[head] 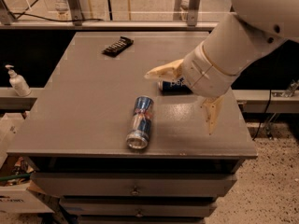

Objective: Pick redbull can

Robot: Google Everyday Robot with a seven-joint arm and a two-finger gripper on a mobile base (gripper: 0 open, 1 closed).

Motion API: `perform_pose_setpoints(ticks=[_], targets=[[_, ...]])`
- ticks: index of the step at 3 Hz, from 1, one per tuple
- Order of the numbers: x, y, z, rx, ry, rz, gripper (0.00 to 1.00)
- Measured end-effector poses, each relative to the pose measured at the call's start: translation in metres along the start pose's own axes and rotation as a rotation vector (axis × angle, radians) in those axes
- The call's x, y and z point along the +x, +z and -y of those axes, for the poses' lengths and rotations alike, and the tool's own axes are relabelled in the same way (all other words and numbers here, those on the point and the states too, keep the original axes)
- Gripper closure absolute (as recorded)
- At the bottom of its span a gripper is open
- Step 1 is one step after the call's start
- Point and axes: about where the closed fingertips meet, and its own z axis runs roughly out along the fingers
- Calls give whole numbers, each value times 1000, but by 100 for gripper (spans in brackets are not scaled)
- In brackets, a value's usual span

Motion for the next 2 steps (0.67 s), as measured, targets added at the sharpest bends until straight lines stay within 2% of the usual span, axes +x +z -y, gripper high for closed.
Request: perform_pose_setpoints(ticks=[1,2], targets=[[-22,9,8,5,-228,-55,0],[-42,27,19,-8,-418,-106,0]])
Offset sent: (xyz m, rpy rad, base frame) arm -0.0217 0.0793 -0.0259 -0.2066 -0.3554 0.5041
